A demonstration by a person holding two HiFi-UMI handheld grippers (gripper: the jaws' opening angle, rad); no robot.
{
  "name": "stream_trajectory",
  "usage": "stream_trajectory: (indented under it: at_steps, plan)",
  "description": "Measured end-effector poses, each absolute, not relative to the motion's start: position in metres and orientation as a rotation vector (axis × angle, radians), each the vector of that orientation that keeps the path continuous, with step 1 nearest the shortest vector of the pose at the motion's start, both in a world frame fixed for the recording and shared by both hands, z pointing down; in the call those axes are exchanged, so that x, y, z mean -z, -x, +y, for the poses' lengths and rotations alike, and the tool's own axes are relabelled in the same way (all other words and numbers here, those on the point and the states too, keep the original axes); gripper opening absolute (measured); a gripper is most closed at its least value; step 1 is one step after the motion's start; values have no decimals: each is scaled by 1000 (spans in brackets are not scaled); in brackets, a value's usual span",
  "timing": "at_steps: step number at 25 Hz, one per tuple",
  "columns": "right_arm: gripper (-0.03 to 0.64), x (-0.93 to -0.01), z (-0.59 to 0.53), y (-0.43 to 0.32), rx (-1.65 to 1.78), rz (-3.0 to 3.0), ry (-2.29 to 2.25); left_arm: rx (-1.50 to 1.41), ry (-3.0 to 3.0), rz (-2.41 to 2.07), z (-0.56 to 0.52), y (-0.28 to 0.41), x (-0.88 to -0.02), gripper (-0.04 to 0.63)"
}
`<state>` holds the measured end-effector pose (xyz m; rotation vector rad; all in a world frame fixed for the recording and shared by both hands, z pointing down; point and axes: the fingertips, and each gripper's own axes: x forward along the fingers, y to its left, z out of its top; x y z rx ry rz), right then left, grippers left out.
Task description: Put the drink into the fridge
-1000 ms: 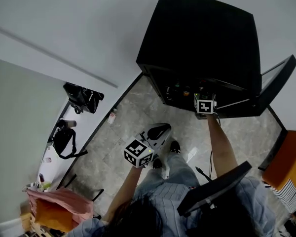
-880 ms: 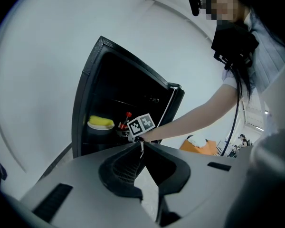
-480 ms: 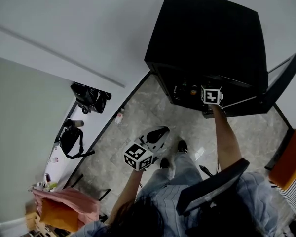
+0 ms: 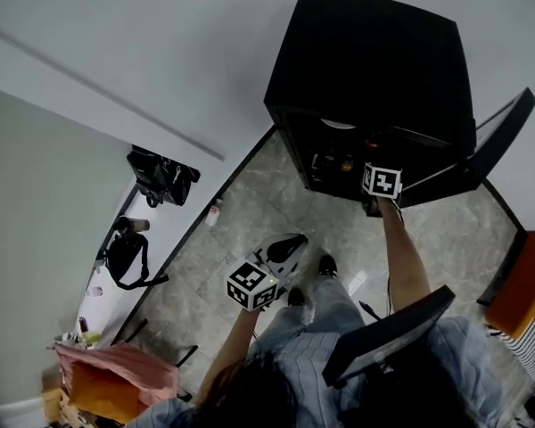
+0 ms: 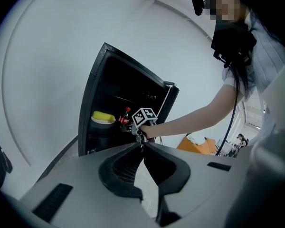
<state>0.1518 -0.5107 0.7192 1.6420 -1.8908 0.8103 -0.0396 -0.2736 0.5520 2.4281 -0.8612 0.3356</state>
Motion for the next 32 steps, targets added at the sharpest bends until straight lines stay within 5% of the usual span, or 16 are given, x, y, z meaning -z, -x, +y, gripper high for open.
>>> stream_trajectory:
  at_steps: [21, 32]
  plan:
    - [293, -575, -303, -42, -786, -2397, -1396, -296, -2518, -755, -171, 66, -528, 9]
    - [211, -522, -208, 17, -748, -2514, -1353, -183, -2582, -795, -124, 93, -498, 9]
